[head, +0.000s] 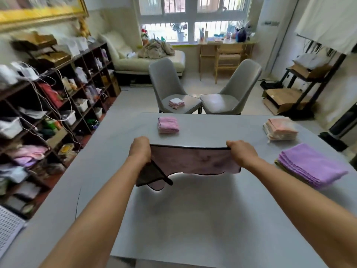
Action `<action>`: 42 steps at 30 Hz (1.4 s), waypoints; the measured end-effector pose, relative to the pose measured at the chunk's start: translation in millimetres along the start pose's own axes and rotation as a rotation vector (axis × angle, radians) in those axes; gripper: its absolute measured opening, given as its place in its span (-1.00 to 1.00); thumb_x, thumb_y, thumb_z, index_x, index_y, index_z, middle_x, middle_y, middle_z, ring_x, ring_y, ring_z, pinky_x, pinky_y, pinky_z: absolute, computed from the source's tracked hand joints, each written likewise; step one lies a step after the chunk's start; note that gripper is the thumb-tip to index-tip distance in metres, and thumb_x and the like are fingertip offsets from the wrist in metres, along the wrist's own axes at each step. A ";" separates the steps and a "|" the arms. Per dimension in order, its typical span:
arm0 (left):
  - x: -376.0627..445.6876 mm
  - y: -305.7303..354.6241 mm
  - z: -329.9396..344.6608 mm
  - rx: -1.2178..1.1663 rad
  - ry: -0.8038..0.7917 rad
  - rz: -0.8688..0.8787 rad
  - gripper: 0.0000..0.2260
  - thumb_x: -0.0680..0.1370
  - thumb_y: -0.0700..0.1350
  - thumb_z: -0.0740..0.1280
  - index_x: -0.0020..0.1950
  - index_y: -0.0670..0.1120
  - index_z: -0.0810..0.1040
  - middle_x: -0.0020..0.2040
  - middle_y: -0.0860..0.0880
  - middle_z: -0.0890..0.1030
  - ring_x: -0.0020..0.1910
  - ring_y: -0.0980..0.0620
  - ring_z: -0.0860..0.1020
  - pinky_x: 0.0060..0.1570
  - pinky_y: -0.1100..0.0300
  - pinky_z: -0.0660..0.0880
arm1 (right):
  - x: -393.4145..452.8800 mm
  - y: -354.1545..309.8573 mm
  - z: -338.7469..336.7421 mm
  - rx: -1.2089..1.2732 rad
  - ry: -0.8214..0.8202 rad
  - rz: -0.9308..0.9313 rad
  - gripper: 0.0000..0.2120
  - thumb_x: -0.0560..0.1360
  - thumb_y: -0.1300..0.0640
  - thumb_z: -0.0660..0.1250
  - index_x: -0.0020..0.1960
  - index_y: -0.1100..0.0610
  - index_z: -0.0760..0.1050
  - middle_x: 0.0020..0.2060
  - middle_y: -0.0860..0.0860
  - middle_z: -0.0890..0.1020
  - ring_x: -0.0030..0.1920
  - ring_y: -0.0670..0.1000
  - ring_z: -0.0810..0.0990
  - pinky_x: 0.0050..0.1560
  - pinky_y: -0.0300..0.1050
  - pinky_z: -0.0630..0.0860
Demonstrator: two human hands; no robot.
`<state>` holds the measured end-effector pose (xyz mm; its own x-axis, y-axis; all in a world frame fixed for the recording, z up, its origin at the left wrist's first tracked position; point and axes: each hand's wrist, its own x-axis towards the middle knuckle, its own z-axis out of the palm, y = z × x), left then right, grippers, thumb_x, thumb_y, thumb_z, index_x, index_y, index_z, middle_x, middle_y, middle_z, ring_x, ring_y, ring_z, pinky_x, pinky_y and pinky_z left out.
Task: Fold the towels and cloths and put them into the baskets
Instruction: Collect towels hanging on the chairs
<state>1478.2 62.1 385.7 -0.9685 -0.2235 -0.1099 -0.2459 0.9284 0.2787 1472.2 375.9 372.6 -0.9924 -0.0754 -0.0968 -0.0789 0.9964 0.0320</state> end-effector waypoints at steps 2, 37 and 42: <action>-8.6 -4.9 -2.7 -0.071 0.027 0.018 -0.77 0.50 -0.33 0.30 0.14 -0.26 0.55 0.15 -0.28 0.56 0.14 -0.27 0.52 0.09 0.04 0.45 | -9.3 -7.7 -3.7 -0.032 -0.080 0.033 -0.75 0.48 0.32 0.17 0.10 0.21 0.51 0.10 0.19 0.57 0.09 0.21 0.55 -0.09 -0.10 0.42; 113.6 7.6 135.5 0.525 -0.116 0.095 -0.71 0.60 -0.28 0.10 0.23 -0.11 0.51 0.15 -0.09 0.60 0.12 -0.12 0.58 -0.05 0.12 0.51 | 137.7 -22.6 129.9 -0.124 -0.141 0.102 -0.58 0.44 0.31 -0.06 0.05 0.20 0.54 -0.07 0.18 0.64 -0.06 0.19 0.64 -0.13 -0.05 0.53; 152.5 -14.9 145.8 0.405 -0.046 0.020 -0.71 0.58 -0.24 0.15 0.31 -0.11 0.35 0.24 -0.12 0.44 0.19 -0.13 0.45 0.00 0.06 0.38 | 181.3 -29.9 172.4 -0.158 -0.021 -0.027 -0.60 0.24 0.27 -0.05 -0.25 0.19 0.57 -0.33 0.18 0.58 -0.31 0.15 0.58 -0.31 -0.08 0.48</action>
<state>1340.0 57.4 225.7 -0.9678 -0.1997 -0.1536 -0.1829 0.9762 -0.1166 1310.8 339.2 182.6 -0.9876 -0.0998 -0.1209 -0.1212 0.9752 0.1851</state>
